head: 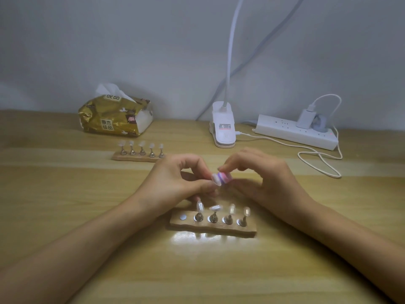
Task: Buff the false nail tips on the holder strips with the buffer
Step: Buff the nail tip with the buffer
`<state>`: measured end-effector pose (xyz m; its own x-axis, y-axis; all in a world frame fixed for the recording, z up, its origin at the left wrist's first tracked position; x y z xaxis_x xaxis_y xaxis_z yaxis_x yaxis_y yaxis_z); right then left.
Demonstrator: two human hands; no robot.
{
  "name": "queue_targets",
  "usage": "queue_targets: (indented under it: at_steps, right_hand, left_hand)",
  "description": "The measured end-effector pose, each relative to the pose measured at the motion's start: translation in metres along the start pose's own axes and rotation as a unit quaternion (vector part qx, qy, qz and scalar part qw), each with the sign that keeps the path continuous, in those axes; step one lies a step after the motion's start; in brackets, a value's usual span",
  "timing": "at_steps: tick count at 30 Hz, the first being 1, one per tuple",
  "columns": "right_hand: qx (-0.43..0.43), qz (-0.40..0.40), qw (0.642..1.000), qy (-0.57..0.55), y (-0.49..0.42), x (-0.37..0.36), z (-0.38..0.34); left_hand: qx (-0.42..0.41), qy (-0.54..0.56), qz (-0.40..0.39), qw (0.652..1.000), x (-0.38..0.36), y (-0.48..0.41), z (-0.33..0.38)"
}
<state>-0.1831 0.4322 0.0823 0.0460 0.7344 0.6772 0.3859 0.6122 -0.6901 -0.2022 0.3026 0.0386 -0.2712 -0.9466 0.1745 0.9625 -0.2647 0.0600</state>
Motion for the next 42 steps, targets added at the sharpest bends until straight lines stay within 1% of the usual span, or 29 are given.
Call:
queue_targets:
  at_steps: [2, 4, 6, 7, 9, 11, 14, 15, 17, 19, 21, 24, 27, 28, 30, 31, 33, 35, 37, 38, 40, 42]
  right_hand:
    - [0.019, 0.033, 0.999, 0.020, -0.001, 0.008, -0.005]
    - [0.053, 0.032, 0.998, 0.028, -0.004, 0.006, -0.013]
    - [0.024, 0.013, 1.000, 0.010, -0.003, 0.001, -0.007]
    - [0.009, 0.015, 1.000, 0.008, -0.001, 0.003, -0.004]
    - [0.026, 0.035, 0.999, 0.024, -0.002, 0.008, -0.008]
    - [0.053, 0.028, 0.998, 0.027, -0.004, 0.004, -0.015]
    - [0.009, 0.014, 1.000, 0.015, -0.002, 0.003, -0.003]
    - [0.013, 0.026, 0.999, 0.027, -0.002, 0.006, -0.004]
    - [0.049, 0.035, 0.997, 0.041, -0.004, 0.009, -0.010]
    - [0.040, 0.010, 0.999, 0.015, -0.003, 0.003, -0.009]
    - [0.021, 0.005, 1.000, 0.013, -0.001, 0.002, -0.004]
    - [0.055, 0.018, 0.998, 0.035, -0.002, 0.004, -0.010]
    - [0.013, -0.007, 1.000, 0.011, 0.000, -0.001, 0.000]
    - [0.010, -0.001, 1.000, 0.015, 0.000, 0.001, 0.000]
    - [0.042, 0.021, 0.998, 0.037, -0.002, 0.006, -0.008]
    - [0.050, 0.016, 0.998, 0.035, -0.002, 0.004, -0.010]
    - [0.023, -0.005, 1.000, 0.018, -0.002, 0.000, -0.004]
    - [0.009, 0.002, 1.000, 0.023, 0.000, 0.002, -0.001]
    - [0.048, 0.021, 0.998, 0.043, -0.002, 0.005, -0.009]
    - [0.056, 0.016, 0.997, 0.040, -0.002, 0.003, -0.011]
    - [0.026, -0.004, 0.999, 0.022, -0.001, -0.001, -0.004]
    - [0.016, 0.006, 1.000, 0.026, 0.001, 0.004, -0.001]
  left_hand:
    - [0.001, 0.008, 0.001, 1.000, 0.001, 0.000, 0.000]
    - [-0.003, -0.005, 0.003, 1.000, 0.001, -0.001, 0.000]
    - [-0.005, -0.013, 0.000, 1.000, 0.000, -0.001, 0.000]
    - [-0.003, -0.004, -0.001, 1.000, 0.000, -0.001, 0.000]
    - [-0.001, 0.004, -0.005, 1.000, 0.000, 0.000, -0.001]
    - [-0.006, -0.013, 0.000, 1.000, 0.000, -0.001, 0.000]
    - [-0.005, -0.016, -0.001, 1.000, 0.000, -0.001, -0.001]
    - [-0.003, -0.011, -0.003, 1.000, -0.001, -0.001, -0.001]
    - [-0.004, -0.012, 0.001, 1.000, 0.000, -0.001, -0.001]
    - [-0.008, -0.029, 0.002, 1.000, 0.000, -0.001, -0.001]
    - [-0.009, -0.033, 0.002, 0.999, 0.000, -0.001, -0.001]
    - [-0.012, -0.037, 0.003, 0.999, 0.000, -0.001, 0.000]
    - [-0.013, -0.046, 0.001, 0.999, -0.001, -0.001, 0.000]
    - [-0.011, -0.043, 0.000, 0.999, -0.001, -0.001, -0.001]
    - [-0.013, -0.045, 0.003, 0.999, -0.001, -0.001, 0.000]
    - [-0.015, -0.051, 0.005, 0.999, -0.001, -0.001, 0.000]
    - [-0.018, -0.061, 0.005, 0.998, -0.001, -0.002, 0.001]
    - [-0.016, -0.054, 0.000, 0.998, -0.002, -0.001, 0.001]
    - [-0.017, -0.049, 0.002, 0.999, -0.001, -0.001, 0.001]
    - [-0.017, -0.050, 0.004, 0.999, -0.001, -0.001, 0.001]
    - [-0.016, -0.053, 0.003, 0.998, -0.001, -0.002, 0.000]
    - [-0.014, -0.045, -0.002, 0.999, -0.002, -0.001, -0.001]
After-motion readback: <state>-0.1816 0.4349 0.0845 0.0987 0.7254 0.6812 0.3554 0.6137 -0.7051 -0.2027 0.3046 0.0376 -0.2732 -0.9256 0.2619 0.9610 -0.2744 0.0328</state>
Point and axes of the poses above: each hand's wrist, its own y-axis away from the middle knuckle, its own x-axis out of the back of the hand, z = x × y, the point moved 10 cm from there along -y, towards the middle knuckle, and after that the axes turned 12 degrees about x, right-handed, at the moved point
